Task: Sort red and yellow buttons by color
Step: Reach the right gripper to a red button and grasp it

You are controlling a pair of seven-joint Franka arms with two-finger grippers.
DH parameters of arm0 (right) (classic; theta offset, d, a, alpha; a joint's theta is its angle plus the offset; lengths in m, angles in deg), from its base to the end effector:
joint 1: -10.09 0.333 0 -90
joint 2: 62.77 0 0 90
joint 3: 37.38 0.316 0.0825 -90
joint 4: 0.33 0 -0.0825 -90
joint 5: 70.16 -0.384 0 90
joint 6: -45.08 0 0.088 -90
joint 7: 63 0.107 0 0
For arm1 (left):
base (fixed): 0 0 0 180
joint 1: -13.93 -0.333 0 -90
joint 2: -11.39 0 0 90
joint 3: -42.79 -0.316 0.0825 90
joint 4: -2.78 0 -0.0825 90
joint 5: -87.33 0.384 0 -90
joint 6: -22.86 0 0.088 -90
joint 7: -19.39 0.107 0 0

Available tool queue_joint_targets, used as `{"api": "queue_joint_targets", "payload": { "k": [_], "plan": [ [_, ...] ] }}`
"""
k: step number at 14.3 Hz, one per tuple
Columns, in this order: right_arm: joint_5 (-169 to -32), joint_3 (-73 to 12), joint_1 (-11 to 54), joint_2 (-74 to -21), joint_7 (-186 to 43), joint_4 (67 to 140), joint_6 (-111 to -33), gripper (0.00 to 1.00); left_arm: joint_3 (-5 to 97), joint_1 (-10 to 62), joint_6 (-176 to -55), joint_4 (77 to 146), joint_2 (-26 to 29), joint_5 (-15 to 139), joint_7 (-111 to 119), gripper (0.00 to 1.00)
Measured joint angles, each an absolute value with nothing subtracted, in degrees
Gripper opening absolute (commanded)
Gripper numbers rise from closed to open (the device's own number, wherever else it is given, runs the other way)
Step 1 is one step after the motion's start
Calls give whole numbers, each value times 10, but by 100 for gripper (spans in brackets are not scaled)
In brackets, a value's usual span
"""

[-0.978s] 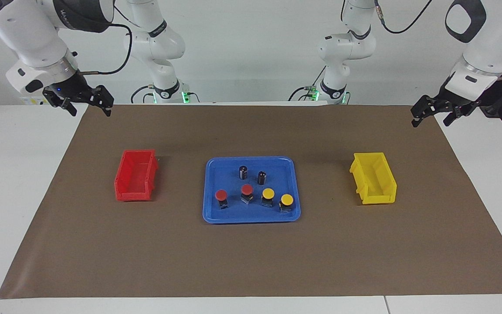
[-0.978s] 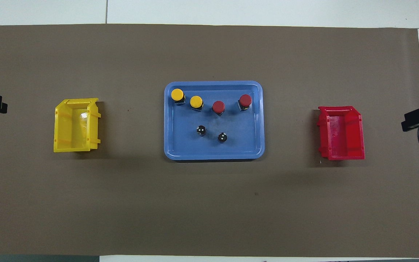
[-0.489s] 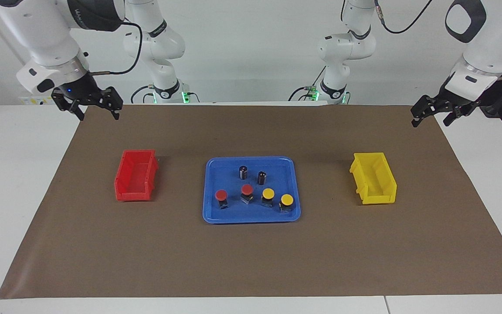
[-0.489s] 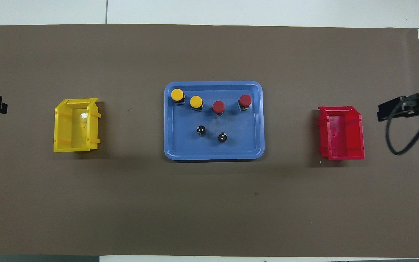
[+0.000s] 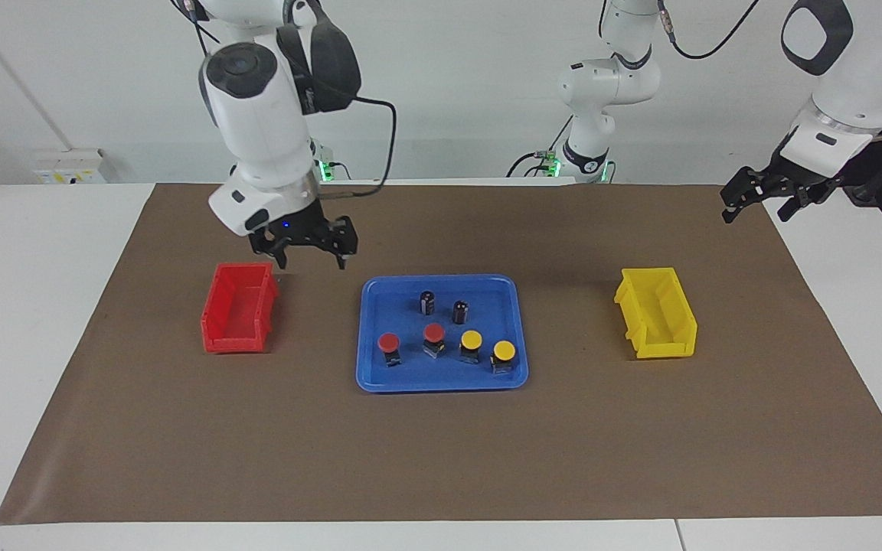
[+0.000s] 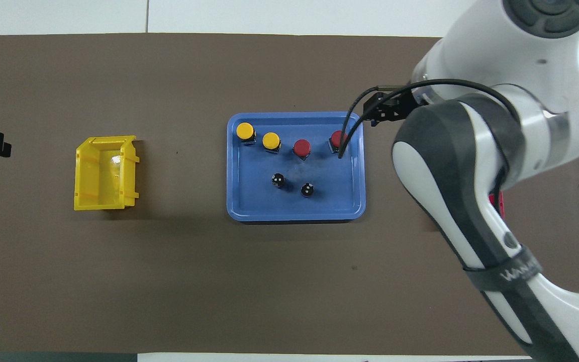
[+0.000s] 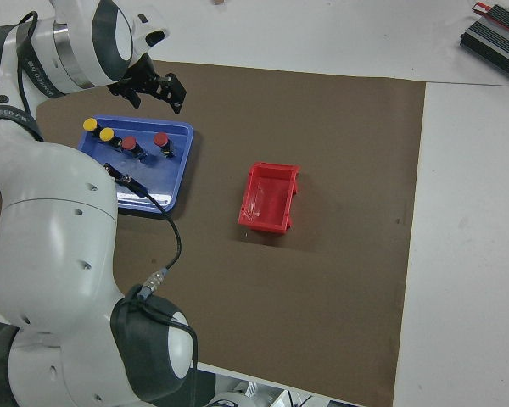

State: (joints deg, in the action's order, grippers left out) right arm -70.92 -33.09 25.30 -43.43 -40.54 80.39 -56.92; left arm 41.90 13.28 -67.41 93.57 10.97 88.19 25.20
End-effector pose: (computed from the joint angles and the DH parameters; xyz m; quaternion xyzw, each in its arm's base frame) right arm 0.6302 0.2166 0.5146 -0.9992 0.0294 -0.0095 0.0238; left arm 0.5565 0.0165 0.6143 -0.9992 0.0373 0.0087 0.0070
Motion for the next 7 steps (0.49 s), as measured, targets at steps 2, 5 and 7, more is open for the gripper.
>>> {"api": "queue_joint_targets", "payload": {
  "k": [2, 5, 7],
  "plan": [
    [-711, -330, 272, -388, -403, 799, -602, 100, 420, 133, -674, 936, 110, 882, 252, 100],
    [-711, -330, 290, -335, -398, 797, -660, 100, 422, 135, -673, 936, 110, 882, 253, 100],
    [-711, -331, 290, -316, -398, 797, -679, 100, 422, 135, -673, 936, 110, 882, 253, 100]
  ]
}}
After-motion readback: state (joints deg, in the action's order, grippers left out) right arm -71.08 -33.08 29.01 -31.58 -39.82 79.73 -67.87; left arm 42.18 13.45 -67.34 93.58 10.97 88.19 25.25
